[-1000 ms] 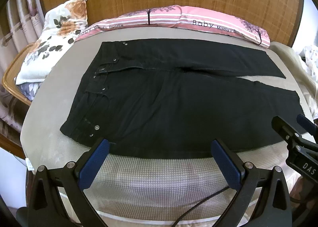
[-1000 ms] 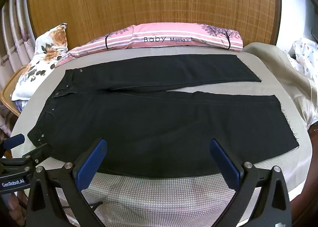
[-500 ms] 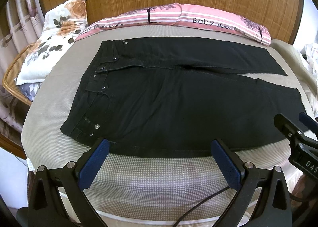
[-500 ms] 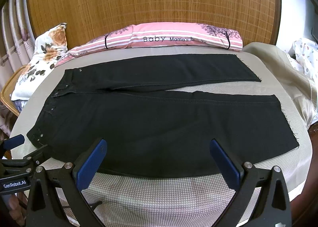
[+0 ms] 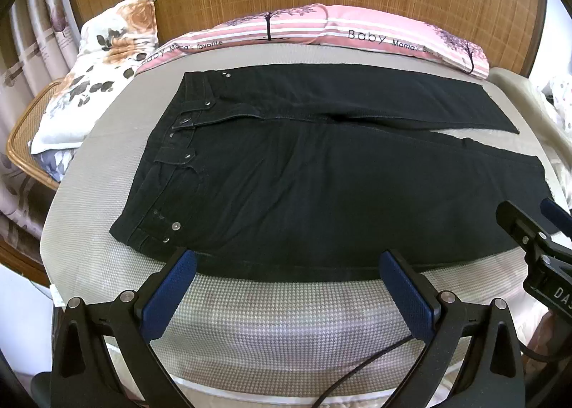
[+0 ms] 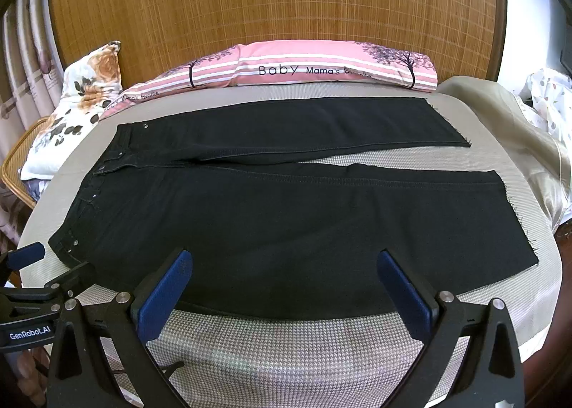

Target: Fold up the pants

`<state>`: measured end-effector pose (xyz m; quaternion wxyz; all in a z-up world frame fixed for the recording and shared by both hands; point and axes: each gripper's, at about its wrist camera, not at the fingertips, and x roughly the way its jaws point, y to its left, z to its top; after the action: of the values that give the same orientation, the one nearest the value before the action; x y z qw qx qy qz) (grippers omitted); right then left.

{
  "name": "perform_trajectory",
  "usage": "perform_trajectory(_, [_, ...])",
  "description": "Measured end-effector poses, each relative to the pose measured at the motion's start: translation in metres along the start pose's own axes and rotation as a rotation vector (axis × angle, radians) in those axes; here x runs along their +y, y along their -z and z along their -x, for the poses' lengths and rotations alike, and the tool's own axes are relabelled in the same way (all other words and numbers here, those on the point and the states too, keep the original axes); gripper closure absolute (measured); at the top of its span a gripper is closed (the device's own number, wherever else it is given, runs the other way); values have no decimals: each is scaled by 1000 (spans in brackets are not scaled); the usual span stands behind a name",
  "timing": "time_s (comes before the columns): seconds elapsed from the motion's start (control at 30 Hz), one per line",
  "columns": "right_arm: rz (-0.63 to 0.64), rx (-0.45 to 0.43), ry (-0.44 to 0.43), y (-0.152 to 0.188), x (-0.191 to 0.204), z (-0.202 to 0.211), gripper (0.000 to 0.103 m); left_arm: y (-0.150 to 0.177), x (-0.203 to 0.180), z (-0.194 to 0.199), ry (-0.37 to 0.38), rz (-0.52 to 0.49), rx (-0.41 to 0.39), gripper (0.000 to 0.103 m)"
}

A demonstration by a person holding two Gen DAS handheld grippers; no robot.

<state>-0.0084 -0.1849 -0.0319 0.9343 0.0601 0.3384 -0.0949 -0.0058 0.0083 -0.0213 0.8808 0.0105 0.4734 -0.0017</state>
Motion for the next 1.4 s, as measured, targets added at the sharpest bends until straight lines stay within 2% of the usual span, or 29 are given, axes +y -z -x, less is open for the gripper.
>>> perform_trajectory(1.17, [-3,-2,8,1,-1,-1,0,2,3,-6,-8,-6,19,2])
perform_trajectory(1.4, [10,24,8,-5,-3,-8,0,-15,16,-11,-7,28,24,2])
